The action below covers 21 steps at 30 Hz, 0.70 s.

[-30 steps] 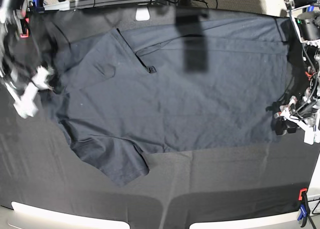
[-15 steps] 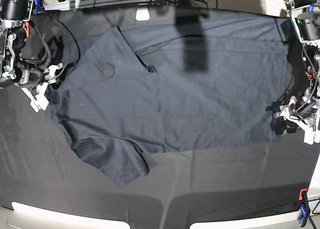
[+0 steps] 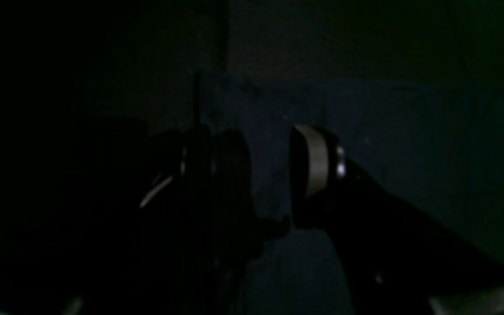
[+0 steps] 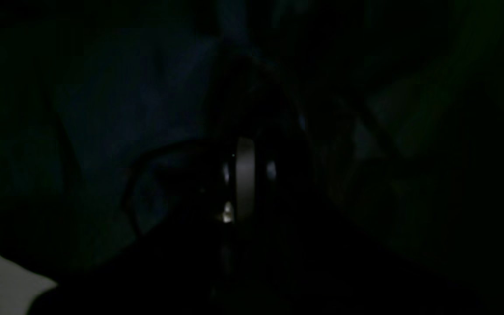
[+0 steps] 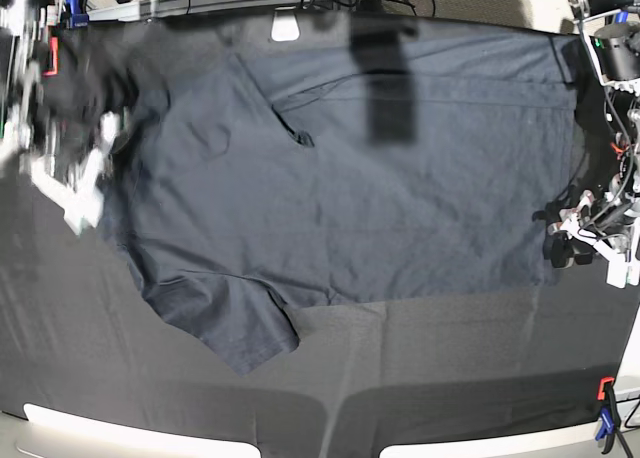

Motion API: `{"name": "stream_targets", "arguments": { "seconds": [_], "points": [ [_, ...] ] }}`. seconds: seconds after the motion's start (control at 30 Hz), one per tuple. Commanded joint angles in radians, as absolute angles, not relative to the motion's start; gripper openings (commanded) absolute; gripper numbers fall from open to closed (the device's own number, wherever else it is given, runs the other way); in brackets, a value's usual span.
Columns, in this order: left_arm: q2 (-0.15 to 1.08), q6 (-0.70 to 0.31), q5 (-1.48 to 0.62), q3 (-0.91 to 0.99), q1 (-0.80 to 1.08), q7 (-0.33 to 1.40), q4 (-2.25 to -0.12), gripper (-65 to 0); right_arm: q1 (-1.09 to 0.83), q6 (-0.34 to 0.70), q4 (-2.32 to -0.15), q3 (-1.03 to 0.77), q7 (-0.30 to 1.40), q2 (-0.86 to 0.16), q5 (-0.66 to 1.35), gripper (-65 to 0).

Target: Layout the t-shirt on the table in an organized manner, then fold the t-shirt properly

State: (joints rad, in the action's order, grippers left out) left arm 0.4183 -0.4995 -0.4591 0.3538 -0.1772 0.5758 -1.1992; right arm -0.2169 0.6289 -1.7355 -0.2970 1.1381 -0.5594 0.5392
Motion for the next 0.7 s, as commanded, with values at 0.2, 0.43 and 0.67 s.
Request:
{"name": "stream_targets", "arguments": {
  "seconds": [0.2,0.43,0.67],
  "points": [
    [0.438,-0.505,-0.472,0.359,-0.197,0.549,-1.215,-38.3,-0.35,0.633,-1.836,-0.445,1.127,-0.579,0.553,-65.0],
    [0.438,-0.505,-0.472,0.359,-0.197,0.546,-1.215,-38.3,-0.395,0.658,-1.836,-0.5,1.127,-0.574,0.553,-65.0],
    [0.438,-0.506,-0.472,0.359,-0.196,0.549,-1.215,-38.3,-0.509,0.682,-1.836,-0.508,1.127,-0.574,0.551,-65.0]
  ]
}}
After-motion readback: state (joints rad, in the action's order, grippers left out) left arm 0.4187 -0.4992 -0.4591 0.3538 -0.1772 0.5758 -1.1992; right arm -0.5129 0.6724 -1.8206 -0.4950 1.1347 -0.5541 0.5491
